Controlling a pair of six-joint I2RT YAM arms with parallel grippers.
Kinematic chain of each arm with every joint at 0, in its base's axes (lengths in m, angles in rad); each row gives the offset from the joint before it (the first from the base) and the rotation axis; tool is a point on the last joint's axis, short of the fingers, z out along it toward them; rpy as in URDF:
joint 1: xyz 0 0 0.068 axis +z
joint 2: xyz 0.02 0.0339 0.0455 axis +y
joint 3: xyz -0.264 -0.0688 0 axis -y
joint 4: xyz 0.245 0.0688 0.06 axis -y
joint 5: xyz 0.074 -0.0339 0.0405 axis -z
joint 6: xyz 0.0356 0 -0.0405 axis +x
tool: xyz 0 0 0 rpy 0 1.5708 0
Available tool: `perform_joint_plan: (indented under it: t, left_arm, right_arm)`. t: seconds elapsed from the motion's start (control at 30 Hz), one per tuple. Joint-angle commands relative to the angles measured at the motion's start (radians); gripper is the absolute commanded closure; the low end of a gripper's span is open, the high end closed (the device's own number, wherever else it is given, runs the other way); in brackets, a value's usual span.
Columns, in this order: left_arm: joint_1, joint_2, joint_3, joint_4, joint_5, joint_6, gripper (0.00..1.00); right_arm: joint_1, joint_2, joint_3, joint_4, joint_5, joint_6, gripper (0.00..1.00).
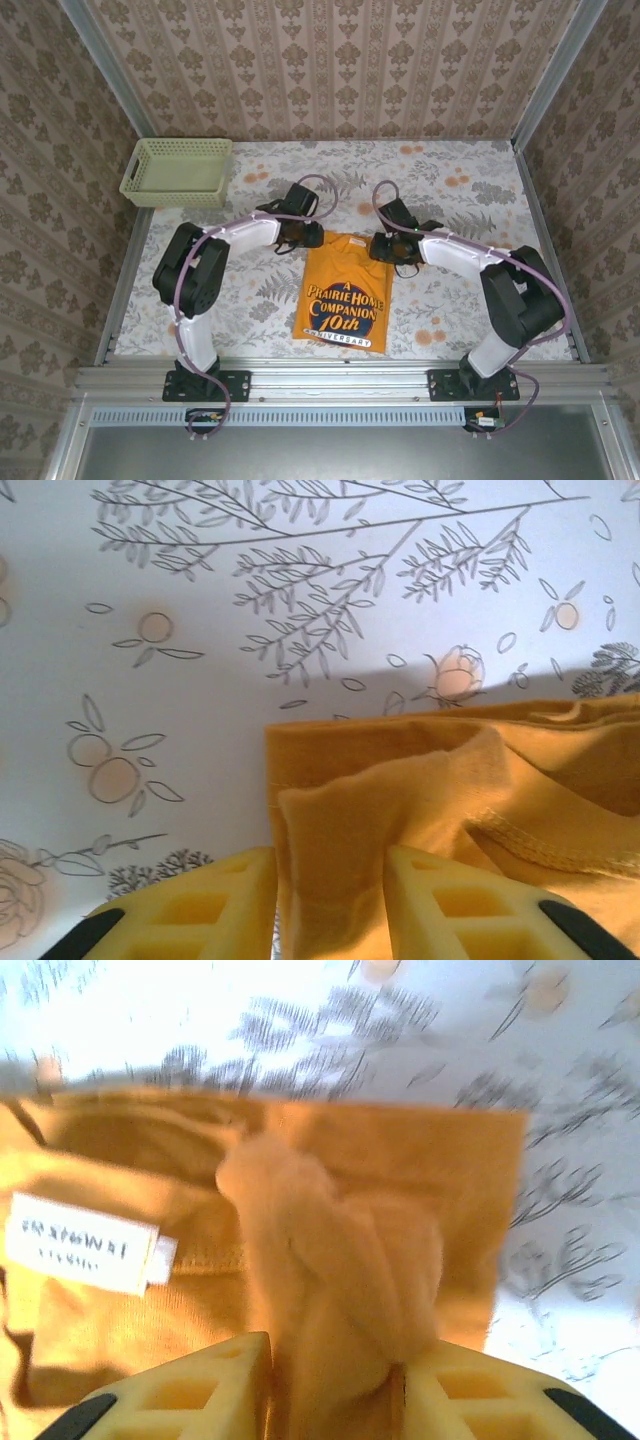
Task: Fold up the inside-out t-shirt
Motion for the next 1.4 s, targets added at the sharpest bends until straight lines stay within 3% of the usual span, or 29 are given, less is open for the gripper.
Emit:
perform_joint_plan:
  t: [0.0,0.1,0.3,0.57,0.67,0.8,1.17,1.37]
  left_arm:
    - [0.009,-0.041,-0.023,-0.017,0.005,0.008,0.64]
    - [0.017,-0.053,-0.042,0.001,0.022,-0.002,0.61]
    - [0.035,-0.039,-0.047,0.031,0.073,-0.01,0.51]
    - [0.037,0.053,-0.015,0.053,0.134,-0.018,0.54]
    - [0.032,0.079,-0.006,0.061,0.156,-0.021,0.57]
    - [0.026,0.105,0.011,0.063,0.169,-0.024,0.61]
    - [-0.021,0.118,0.036,0.081,0.181,-0.032,0.75]
    - [-0.033,0.105,0.028,0.084,0.18,-0.035,0.73]
  right_arm:
    - [-0.034,-0.024,0.039,-0.026,0.042,-0.028,0.61]
    - [-0.054,-0.031,0.023,-0.021,0.02,-0.044,0.6]
    - [-0.056,-0.035,-0.017,0.026,-0.05,-0.033,0.47]
    - [-0.066,0.116,0.019,0.012,-0.01,-0.015,0.34]
    - [-0.066,0.179,0.054,0.008,-0.034,-0.029,0.34]
    - [-0.064,0.237,0.067,0.021,-0.053,-0.019,0.39]
    - [0.006,0.283,0.088,0.046,-0.055,-0.014,0.68]
    - [0.039,0.26,0.093,0.063,-0.052,-0.01,0.81]
